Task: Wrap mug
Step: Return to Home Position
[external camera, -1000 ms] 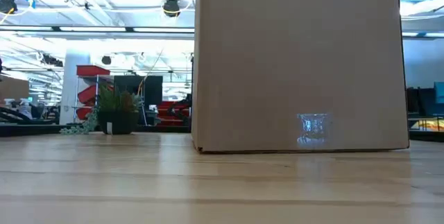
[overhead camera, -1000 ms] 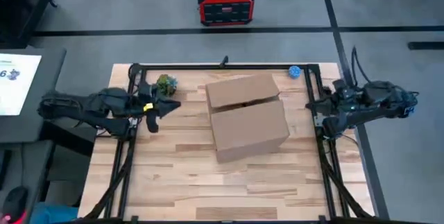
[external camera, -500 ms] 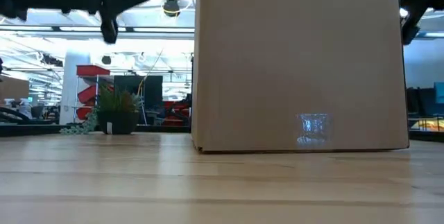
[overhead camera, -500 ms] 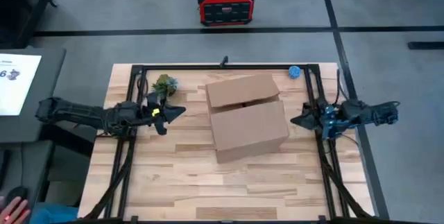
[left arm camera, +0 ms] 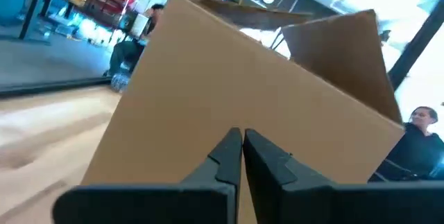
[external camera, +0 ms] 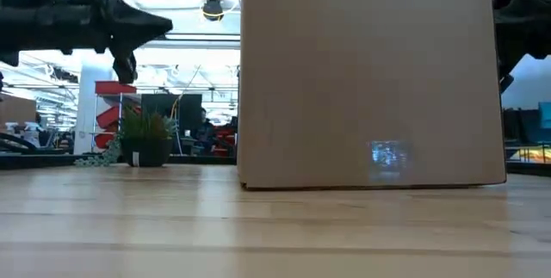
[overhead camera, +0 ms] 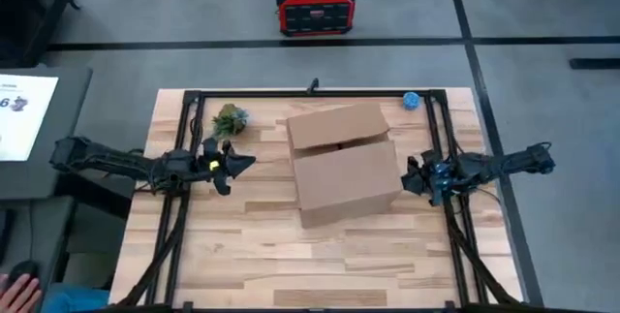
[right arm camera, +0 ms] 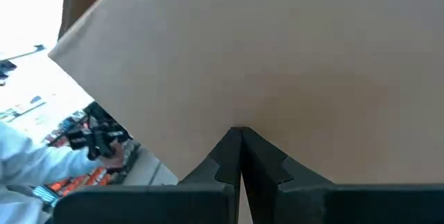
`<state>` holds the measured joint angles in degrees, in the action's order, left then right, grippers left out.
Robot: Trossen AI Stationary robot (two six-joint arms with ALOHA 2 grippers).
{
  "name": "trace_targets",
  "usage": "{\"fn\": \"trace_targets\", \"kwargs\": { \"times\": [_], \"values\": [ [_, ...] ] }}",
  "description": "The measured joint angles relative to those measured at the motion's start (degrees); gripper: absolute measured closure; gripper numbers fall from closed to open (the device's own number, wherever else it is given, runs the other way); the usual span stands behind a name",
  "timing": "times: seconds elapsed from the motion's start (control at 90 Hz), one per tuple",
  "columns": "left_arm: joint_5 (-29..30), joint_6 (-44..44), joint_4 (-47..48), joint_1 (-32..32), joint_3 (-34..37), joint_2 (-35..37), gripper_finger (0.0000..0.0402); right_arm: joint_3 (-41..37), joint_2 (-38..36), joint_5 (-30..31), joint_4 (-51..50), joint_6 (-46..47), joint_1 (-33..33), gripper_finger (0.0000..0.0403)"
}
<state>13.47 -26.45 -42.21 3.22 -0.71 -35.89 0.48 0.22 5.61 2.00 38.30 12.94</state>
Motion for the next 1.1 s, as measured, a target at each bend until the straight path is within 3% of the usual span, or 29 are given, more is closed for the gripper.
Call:
{"fn": "trace_targets", "kwargs": {
  "times": [0.278,0.722,0.9,1.1],
  "values": [
    [-4.4,4.1,4.6,0.0,0.1,5.4,0.0402,0.0,0.7,1.2,0.2,-0.9,-3.8,0.0403],
    [-7.8,3.8,35.2,0.0,0.2,35.9,0.0402,-0.1,1.0,1.4,0.2,-0.8,-5.2,0.0403],
    [-3.0,5.5,39.0,0.0,0.2,35.0,0.0402,-0.1,1.1,1.6,0.2,-0.8,-5.2,0.0403],
    [1.5,-0.1,39.2,0.0,0.2,35.6,0.0402,-0.1,1.2,1.6,0.3,-0.8,-5.2,0.0403]
  ]
}}
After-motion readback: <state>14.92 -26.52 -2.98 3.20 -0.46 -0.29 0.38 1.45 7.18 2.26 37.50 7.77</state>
